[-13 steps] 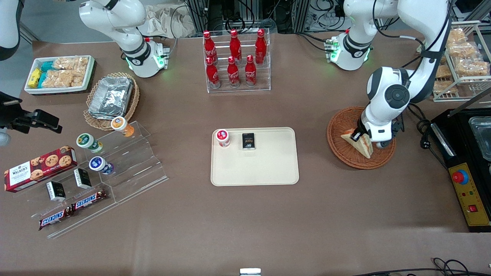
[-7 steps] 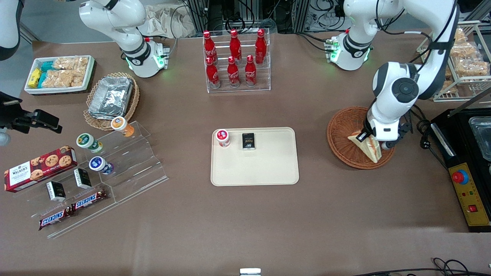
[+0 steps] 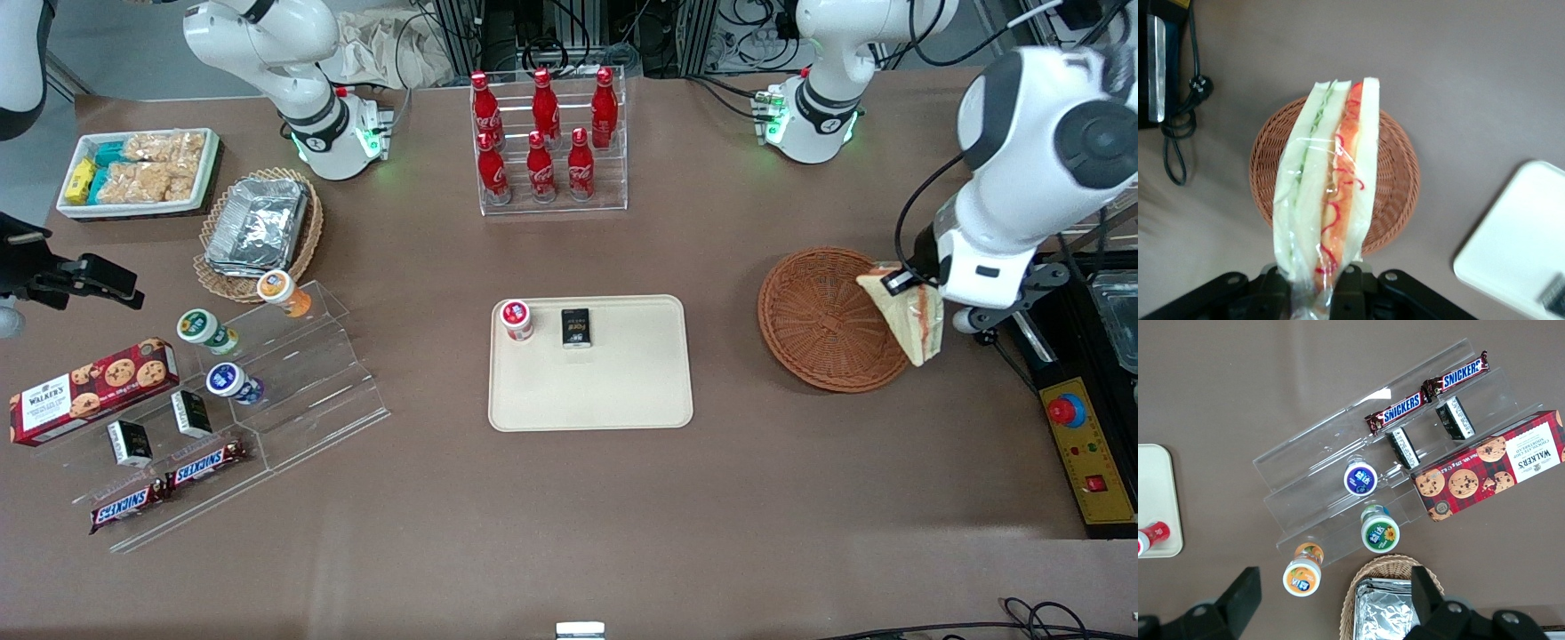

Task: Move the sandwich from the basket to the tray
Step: 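Lift the sandwich up out of the basket with the left gripper, then carry the sandwich over to the white tray beside the black packet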

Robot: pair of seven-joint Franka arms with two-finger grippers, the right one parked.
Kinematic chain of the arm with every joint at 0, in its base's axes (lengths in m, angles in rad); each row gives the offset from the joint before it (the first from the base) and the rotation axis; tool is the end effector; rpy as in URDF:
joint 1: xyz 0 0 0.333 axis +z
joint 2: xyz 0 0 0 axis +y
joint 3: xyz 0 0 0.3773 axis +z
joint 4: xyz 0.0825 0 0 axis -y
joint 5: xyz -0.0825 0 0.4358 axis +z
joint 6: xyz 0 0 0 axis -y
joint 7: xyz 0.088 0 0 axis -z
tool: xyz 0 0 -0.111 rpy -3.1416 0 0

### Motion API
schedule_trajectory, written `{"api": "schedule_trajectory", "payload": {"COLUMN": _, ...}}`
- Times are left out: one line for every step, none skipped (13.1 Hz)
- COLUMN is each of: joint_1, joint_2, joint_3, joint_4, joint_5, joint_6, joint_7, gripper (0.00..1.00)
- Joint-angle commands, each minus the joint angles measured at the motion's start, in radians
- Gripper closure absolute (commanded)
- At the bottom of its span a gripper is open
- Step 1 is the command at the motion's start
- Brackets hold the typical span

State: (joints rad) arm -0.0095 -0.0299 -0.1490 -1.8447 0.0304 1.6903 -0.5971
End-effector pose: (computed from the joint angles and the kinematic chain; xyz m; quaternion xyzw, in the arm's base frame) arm 0.5806 -0.0907 0.5662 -0.9746 -0.2146 0.0516 0.0390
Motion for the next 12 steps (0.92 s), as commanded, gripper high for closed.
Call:
{"api": "schedule_trajectory", "payload": {"joint_1": -0.003, "joint_2": 0.033, "joint_3": -0.035, "joint_4": 0.158, "joint_5": -0.107, "joint_6": -0.136, "joint_7": 0.156, "gripper": 1.00}}
{"api": "schedule_trajectory", "payload": {"joint_1": -0.003, "joint_2": 0.031, "joint_3": -0.075, "joint_4": 0.174, "joint_5": -0.112, "joint_6": -0.141, "joint_7": 0.161, "gripper": 1.00}}
{"api": "schedule_trajectory", "payload": {"joint_1": -0.003, "joint_2": 0.033, "joint_3": -0.122, "joint_4": 0.182, "joint_5": -0.113, "joint_6": -0.139, "joint_7": 0.166, "gripper": 1.00}}
{"api": "schedule_trajectory", "payload": {"joint_1": -0.003, "joint_2": 0.041, "joint_3": -0.182, "joint_4": 0.194, "joint_5": -0.109, "joint_6": -0.136, "joint_7": 0.165, "gripper": 1.00}}
{"api": "schedule_trajectory", "payload": {"joint_1": -0.003, "joint_2": 0.063, "joint_3": -0.228, "joint_4": 0.200, "joint_5": -0.106, "joint_6": -0.132, "joint_7": 0.166, "gripper": 1.00}}
{"api": "schedule_trajectory", "payload": {"joint_1": -0.003, "joint_2": 0.080, "joint_3": -0.260, "joint_4": 0.202, "joint_5": -0.106, "joint_6": -0.124, "joint_7": 0.160, "gripper": 1.00}}
{"api": "schedule_trajectory", "payload": {"joint_1": -0.006, "joint_2": 0.105, "joint_3": -0.297, "joint_4": 0.202, "joint_5": -0.101, "joint_6": -0.113, "joint_7": 0.142, "gripper": 1.00}}
{"api": "schedule_trajectory", "payload": {"joint_1": -0.012, "joint_2": 0.122, "joint_3": -0.325, "joint_4": 0.193, "joint_5": -0.084, "joint_6": -0.081, "joint_7": 0.098, "gripper": 1.00}}
{"api": "schedule_trajectory", "payload": {"joint_1": -0.029, "joint_2": 0.151, "joint_3": -0.352, "joint_4": 0.184, "joint_5": -0.046, "joint_6": -0.048, "joint_7": 0.064, "gripper": 1.00}}
{"api": "schedule_trajectory", "payload": {"joint_1": -0.056, "joint_2": 0.183, "joint_3": -0.359, "joint_4": 0.179, "joint_5": -0.026, "joint_6": -0.014, "joint_7": 0.021, "gripper": 1.00}}
{"api": "schedule_trajectory", "payload": {"joint_1": -0.079, "joint_2": 0.215, "joint_3": -0.359, "joint_4": 0.167, "joint_5": -0.017, "joint_6": 0.035, "joint_7": -0.049, "gripper": 1.00}}
{"api": "schedule_trajectory", "payload": {"joint_1": -0.096, "joint_2": 0.234, "joint_3": -0.359, "joint_4": 0.132, "joint_5": -0.001, "joint_6": 0.119, "joint_7": -0.115, "gripper": 1.00}}
